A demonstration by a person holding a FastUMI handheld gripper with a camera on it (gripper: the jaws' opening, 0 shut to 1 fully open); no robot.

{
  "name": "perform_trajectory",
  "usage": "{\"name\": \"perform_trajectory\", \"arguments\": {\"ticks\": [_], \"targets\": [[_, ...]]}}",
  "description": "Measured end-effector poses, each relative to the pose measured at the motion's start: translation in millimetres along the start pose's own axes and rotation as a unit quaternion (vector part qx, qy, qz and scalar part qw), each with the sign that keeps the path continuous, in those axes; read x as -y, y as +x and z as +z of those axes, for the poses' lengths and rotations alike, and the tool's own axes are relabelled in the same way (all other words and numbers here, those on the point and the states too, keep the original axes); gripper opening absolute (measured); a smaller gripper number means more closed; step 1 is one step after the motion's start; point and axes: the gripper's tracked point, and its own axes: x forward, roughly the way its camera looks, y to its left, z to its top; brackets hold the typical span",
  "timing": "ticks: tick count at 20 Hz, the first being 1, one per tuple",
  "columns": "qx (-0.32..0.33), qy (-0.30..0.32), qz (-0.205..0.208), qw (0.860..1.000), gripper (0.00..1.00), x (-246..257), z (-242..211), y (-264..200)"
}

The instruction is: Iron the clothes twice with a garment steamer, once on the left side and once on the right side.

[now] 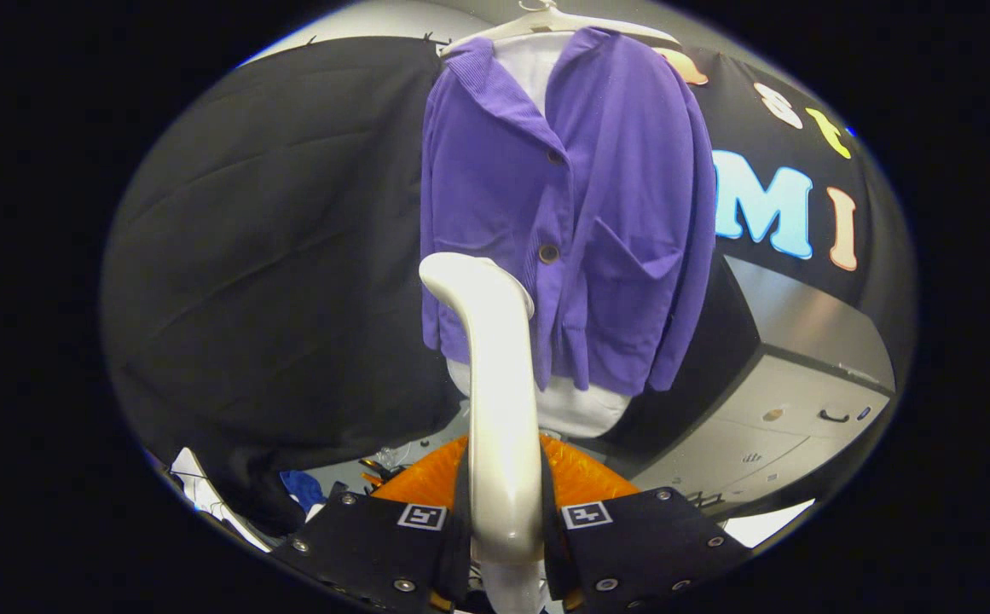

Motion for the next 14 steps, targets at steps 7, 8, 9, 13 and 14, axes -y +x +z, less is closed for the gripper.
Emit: {"name": "perform_trajectory", "arguments": {"ticks": [7,8,9,13,14], "targets": [[0.108,-0.005,0.013,0.994,0.34,-27,118,-1],[0.119,-0.005,0.014,0.993,0.34,-30,133,-3],[0.132,-0.003,0.015,0.991,0.34,-34,148,-5],[0.184,0.011,0.014,0.983,0.35,-42,210,-12],[0.195,0.014,0.013,0.981,0.35,-44,223,-13]]}}
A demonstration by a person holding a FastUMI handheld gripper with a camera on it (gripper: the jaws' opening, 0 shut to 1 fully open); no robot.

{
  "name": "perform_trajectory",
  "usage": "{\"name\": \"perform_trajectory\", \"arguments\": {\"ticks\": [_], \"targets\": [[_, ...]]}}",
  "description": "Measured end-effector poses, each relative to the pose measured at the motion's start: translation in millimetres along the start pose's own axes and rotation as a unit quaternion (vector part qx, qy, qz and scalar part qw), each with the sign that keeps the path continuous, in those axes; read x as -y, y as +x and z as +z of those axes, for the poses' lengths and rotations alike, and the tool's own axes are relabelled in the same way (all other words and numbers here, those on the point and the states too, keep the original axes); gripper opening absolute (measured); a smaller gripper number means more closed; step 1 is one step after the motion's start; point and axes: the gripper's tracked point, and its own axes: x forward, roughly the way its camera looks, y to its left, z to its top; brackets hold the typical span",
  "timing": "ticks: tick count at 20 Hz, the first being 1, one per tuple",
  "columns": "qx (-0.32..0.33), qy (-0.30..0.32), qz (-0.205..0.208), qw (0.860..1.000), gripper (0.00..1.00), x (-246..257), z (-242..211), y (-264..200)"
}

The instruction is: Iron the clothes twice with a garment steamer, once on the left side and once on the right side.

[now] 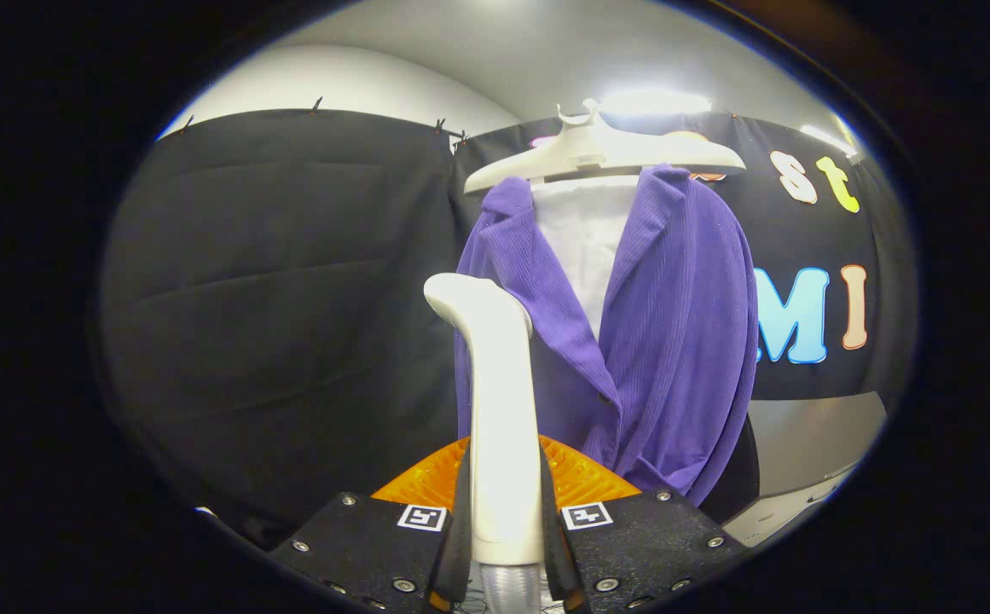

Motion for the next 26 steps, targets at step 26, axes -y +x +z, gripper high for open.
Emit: {"name": "perform_trajectory", "arguments": {"ticks": [26], "targets": [[-0.123,0.011,-0.039,0.992,0.35,21,-152,16]]}}
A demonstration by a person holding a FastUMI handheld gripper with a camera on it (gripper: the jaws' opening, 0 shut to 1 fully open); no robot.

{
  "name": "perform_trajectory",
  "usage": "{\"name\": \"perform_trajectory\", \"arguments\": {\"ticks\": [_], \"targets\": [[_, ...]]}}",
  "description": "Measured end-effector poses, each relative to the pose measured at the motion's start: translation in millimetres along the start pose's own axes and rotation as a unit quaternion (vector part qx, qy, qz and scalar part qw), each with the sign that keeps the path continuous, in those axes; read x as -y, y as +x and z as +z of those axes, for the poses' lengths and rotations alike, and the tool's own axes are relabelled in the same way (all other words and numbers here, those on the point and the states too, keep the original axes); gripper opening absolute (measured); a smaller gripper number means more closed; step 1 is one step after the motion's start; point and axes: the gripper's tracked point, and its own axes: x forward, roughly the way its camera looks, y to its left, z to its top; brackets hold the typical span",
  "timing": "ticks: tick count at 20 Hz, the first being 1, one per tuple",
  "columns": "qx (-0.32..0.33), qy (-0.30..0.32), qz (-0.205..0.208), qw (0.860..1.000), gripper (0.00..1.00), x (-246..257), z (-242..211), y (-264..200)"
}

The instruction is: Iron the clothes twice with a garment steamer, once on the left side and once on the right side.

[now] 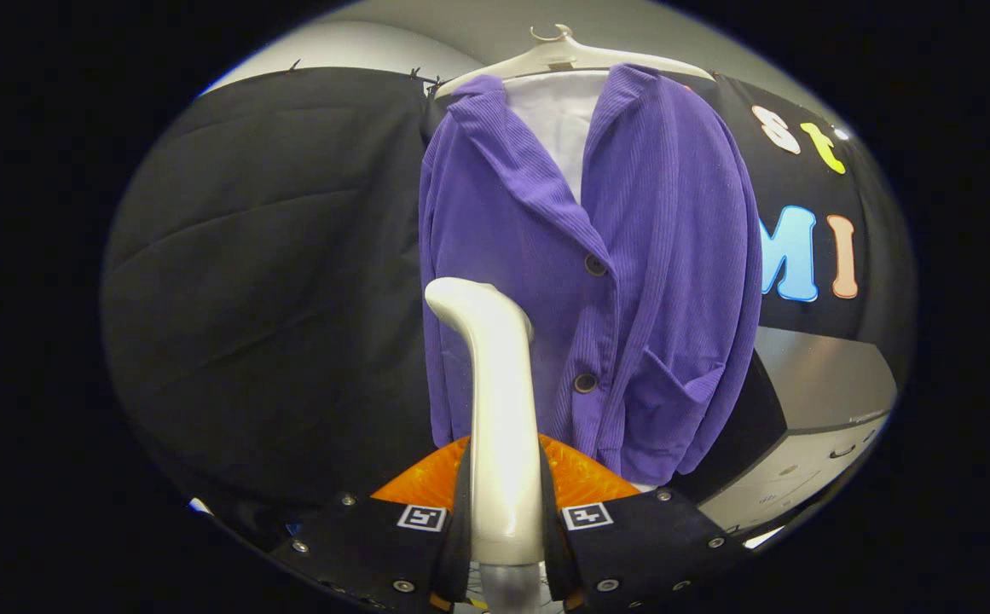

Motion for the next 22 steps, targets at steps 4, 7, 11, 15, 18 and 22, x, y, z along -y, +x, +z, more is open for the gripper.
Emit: {"name": "perform_trajectory", "arguments": {"ticks": [4,7,11,15,18,22], "targets": [[-0.014,-0.012,-0.003,1.0,0.35,3,-19,5],[-0.027,-0.013,-0.003,1.0,0.35,2,-35,5],[-0.066,-0.005,-0.006,0.998,0.35,8,-72,13],[-0.089,-0.006,-0.004,0.996,0.35,12,-98,17],[-0.114,-0.005,-0.004,0.993,0.35,14,-120,22],[-0.132,0.004,-0.005,0.991,0.35,26,-136,9]]}}
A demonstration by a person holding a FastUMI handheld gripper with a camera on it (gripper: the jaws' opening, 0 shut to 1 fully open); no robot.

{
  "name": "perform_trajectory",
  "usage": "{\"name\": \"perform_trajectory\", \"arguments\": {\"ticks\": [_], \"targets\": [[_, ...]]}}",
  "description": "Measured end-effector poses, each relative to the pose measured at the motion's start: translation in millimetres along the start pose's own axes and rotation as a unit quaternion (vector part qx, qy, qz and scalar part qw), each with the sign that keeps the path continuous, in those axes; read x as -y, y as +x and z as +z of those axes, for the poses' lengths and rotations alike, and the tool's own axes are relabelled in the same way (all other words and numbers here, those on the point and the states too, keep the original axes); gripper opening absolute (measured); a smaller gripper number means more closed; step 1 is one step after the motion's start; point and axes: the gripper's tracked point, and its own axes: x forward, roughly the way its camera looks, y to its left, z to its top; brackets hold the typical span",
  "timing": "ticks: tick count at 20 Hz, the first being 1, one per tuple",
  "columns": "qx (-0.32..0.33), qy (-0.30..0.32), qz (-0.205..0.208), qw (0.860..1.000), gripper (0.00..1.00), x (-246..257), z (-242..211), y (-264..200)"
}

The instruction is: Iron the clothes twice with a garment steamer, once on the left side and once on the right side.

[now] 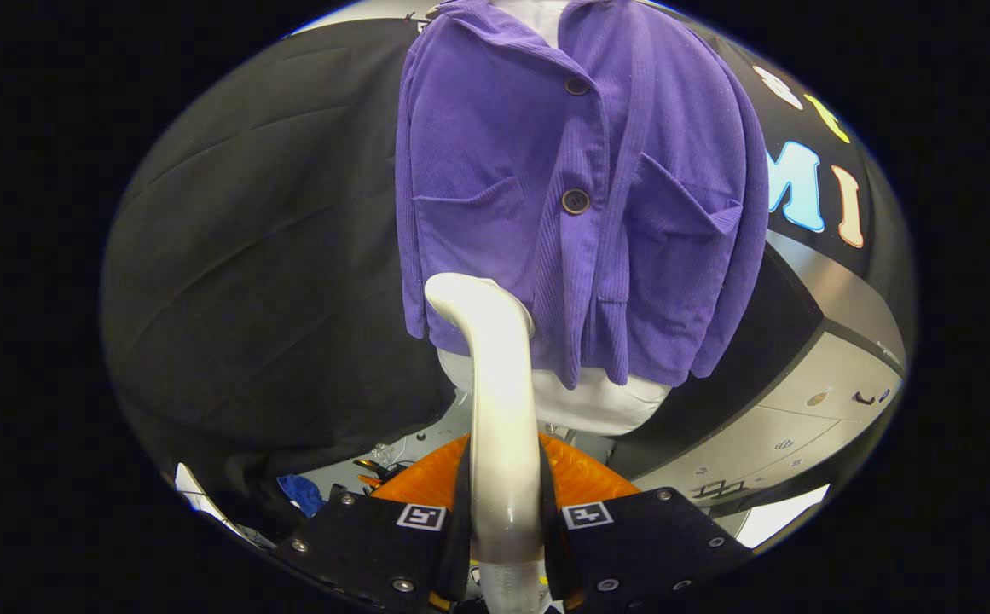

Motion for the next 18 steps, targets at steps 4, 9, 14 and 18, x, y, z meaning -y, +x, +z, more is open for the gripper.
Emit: {"name": "perform_trajectory", "arguments": {"ticks": [4,9,14,18], "targets": [[0.0,0.019,0.002,1.0,0.35,26,-6,-29],[0.022,0.058,-0.014,0.998,0.36,82,-10,-94],[0.066,0.103,-0.045,0.991,0.36,147,-3,-163],[0.13,0.154,-0.064,0.977,0.36,197,27,-216]]}}
